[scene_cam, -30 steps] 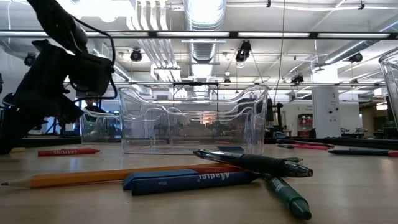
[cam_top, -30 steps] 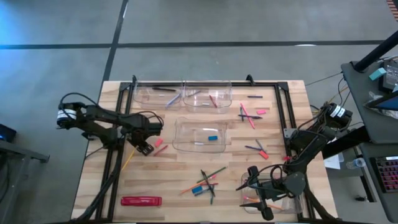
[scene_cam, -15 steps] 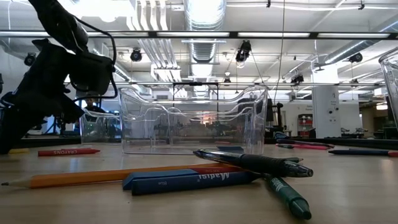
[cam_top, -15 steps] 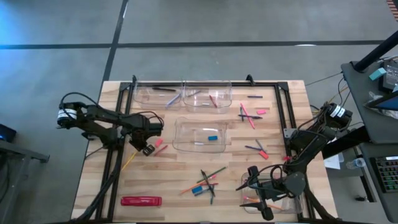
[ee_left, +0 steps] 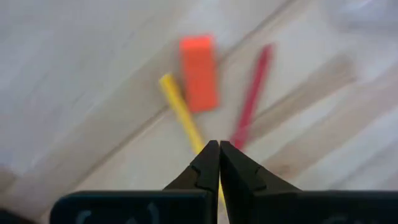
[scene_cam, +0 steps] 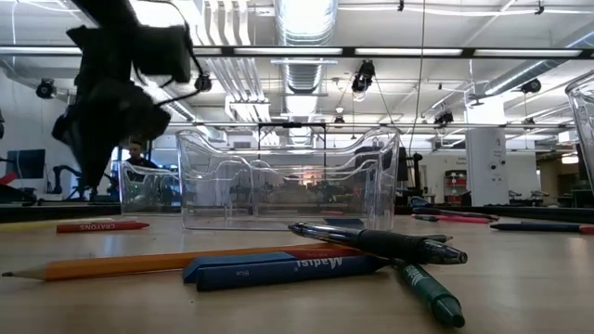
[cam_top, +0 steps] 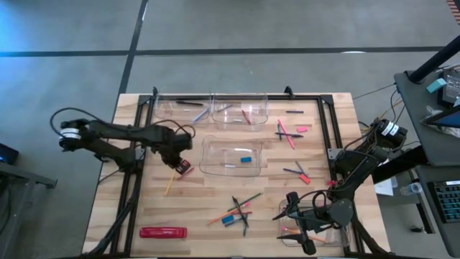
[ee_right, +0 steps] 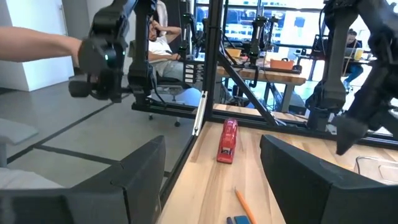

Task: Sort crayons/erasers/pens/pencils in bins
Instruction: Put the yellow pencil into the bottom transparent bin

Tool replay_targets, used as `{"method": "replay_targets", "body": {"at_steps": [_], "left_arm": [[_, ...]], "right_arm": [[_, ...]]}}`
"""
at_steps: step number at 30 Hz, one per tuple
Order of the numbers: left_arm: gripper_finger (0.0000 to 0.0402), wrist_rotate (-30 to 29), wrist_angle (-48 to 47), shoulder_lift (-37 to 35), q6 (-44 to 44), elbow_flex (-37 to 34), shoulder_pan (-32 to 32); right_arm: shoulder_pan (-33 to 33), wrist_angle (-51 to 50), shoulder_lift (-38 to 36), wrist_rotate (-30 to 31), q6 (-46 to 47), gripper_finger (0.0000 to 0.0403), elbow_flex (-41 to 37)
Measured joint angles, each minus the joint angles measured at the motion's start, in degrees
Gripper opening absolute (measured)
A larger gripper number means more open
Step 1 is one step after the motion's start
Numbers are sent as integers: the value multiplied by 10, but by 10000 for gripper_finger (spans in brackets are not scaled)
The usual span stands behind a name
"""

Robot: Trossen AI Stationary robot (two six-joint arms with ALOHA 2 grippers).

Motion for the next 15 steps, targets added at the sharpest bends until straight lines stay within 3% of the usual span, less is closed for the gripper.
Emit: {"method": "replay_targets", "body": {"at_steps": [9, 15], "left_arm": [[1, -7, -4, -50, -33, 33, -11], [6, -8, -16, -35, -47, 21, -29]], "right_arm": [[0, -6, 0, 0, 0, 249, 0], [0, -9, 0, 0, 2, 249, 0]]}}
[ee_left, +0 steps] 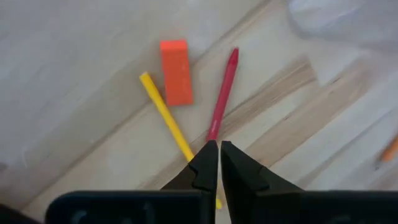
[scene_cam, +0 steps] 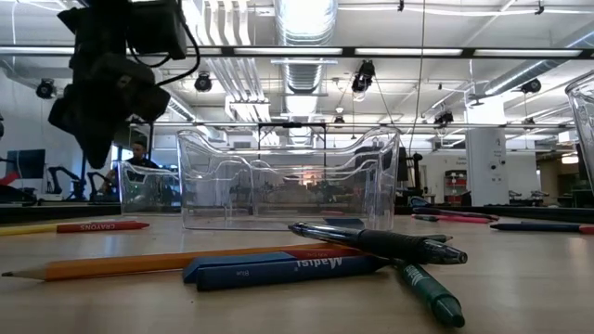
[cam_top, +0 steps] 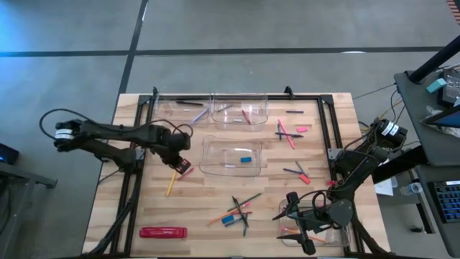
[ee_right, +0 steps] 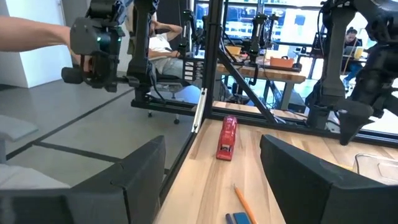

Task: Sort crayons/erasers/pens/pencils in bins
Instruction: Put the yellow pencil into the bottom transparent bin

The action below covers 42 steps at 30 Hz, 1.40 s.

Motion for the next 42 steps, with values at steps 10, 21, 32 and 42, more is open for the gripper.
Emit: {"method": "replay_targets", "body": {"at_steps": [10, 21, 32, 42], "left_arm": [[119, 0, -1, 50, -14, -9, -76], [178, -73, 5, 51, -180, -32, -242], [179, -88, 47, 100, -253, -35, -323], [178, -73, 54, 165, -255, -34, -335]], "right_arm": [[0, -4, 0, 0, 2, 249, 0], [0, -20, 0, 5, 13, 249, 0], [0, -16, 0, 5, 16, 249, 0], [0, -20, 0, 5, 17, 249, 0]]}}
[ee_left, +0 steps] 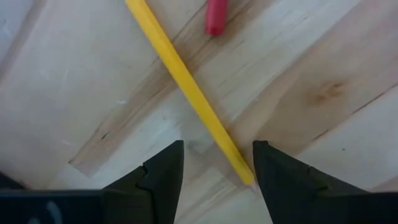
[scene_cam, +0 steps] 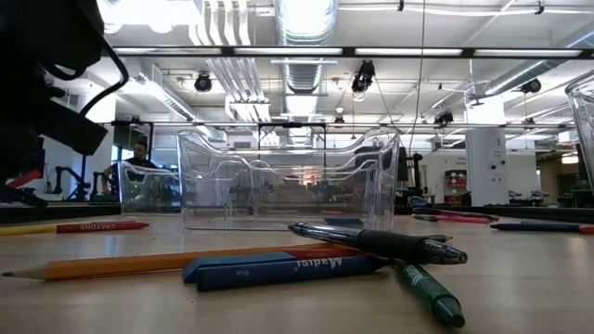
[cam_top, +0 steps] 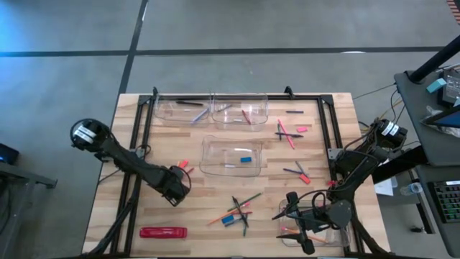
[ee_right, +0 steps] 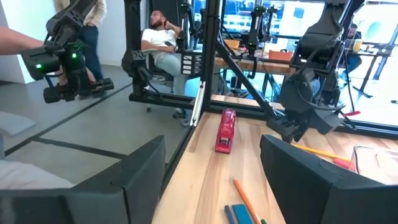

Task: Sort crayons/erasers/pens/pencils in bins
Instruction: Put the yellow pencil into the bottom transparent bin

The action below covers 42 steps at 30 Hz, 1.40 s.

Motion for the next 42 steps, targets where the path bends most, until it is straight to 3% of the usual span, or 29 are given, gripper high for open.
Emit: {"method": "replay_targets", "body": {"at_steps": [10, 25, 33, 42], "left_arm": [[162, 21, 26, 43, -1, -3, -7], [10, 23, 50, 52, -1, -27, -6], [4, 18, 42, 40, -1, -27, -3], [1, -23, 30, -40, -34, -32, -3]], "right_arm": [[0, -1, 0, 0, 2, 249, 0], [0, -1, 0, 0, 2, 249, 0], [0, 0, 0, 0, 2, 249, 0], [0, -1, 0, 0, 0, 249, 0]]}}
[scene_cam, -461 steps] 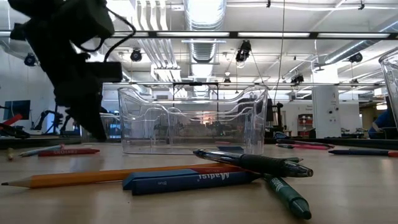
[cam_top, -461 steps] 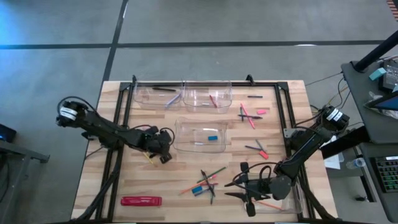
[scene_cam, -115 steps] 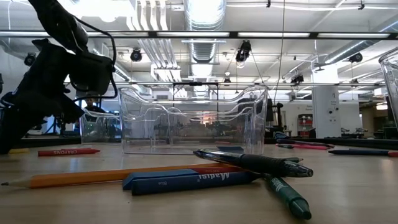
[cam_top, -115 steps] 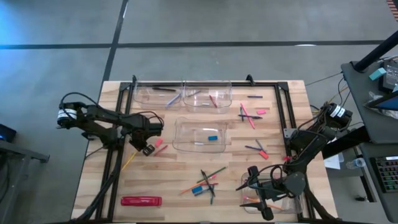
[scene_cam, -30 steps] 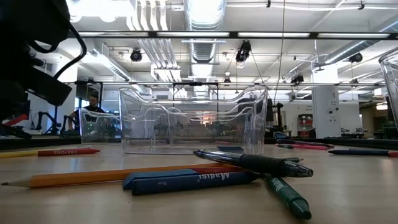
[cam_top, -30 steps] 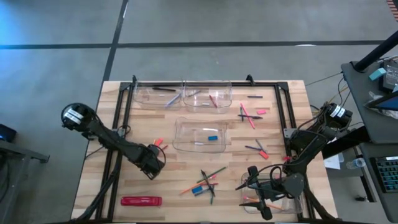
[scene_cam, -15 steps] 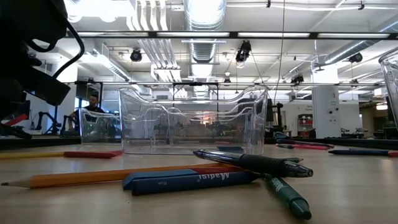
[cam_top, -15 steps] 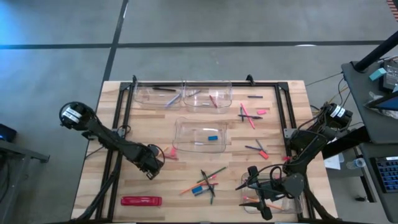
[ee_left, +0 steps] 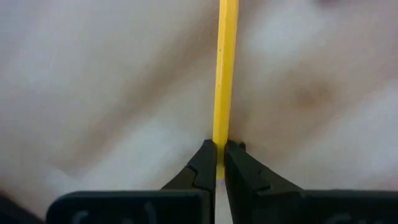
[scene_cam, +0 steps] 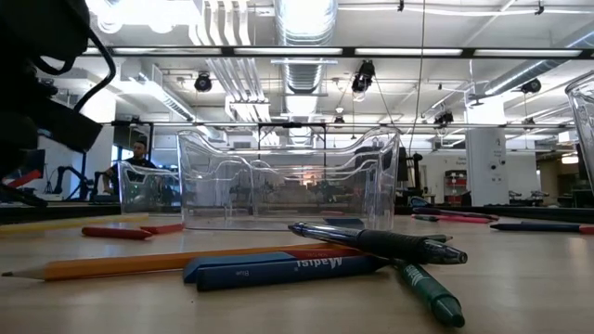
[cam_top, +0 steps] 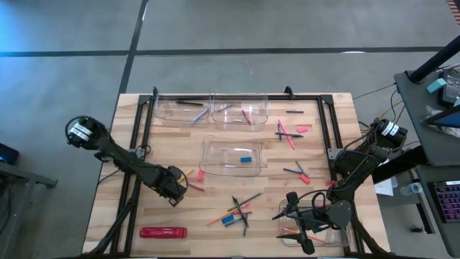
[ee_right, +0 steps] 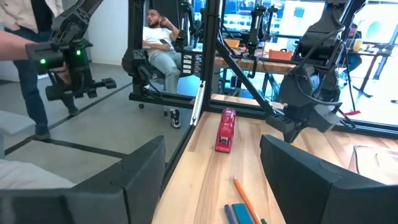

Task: Sort crayons/erasers/pens/pencils in bins
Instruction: Put the yellow pencil into the bottom transparent bin

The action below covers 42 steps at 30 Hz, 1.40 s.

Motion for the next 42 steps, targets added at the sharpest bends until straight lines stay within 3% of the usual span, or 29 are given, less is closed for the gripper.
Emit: {"method": "replay_targets", "body": {"at_steps": [23, 32, 36, 42], "left_arm": [[3, -116, -7, -156, -11, 5, 1], [1, -116, -7, -134, -10, -6, 1], [34, -104, -6, -110, -6, -12, 1], [129, -82, -3, -69, 6, -16, 1]], "right_arm": [[-4, -4, 0, 0, 2, 249, 0], [-4, -6, 0, 0, 2, 249, 0], [-4, -6, 0, 0, 7, 249, 0], [-4, -8, 0, 0, 7, 249, 0]]}}
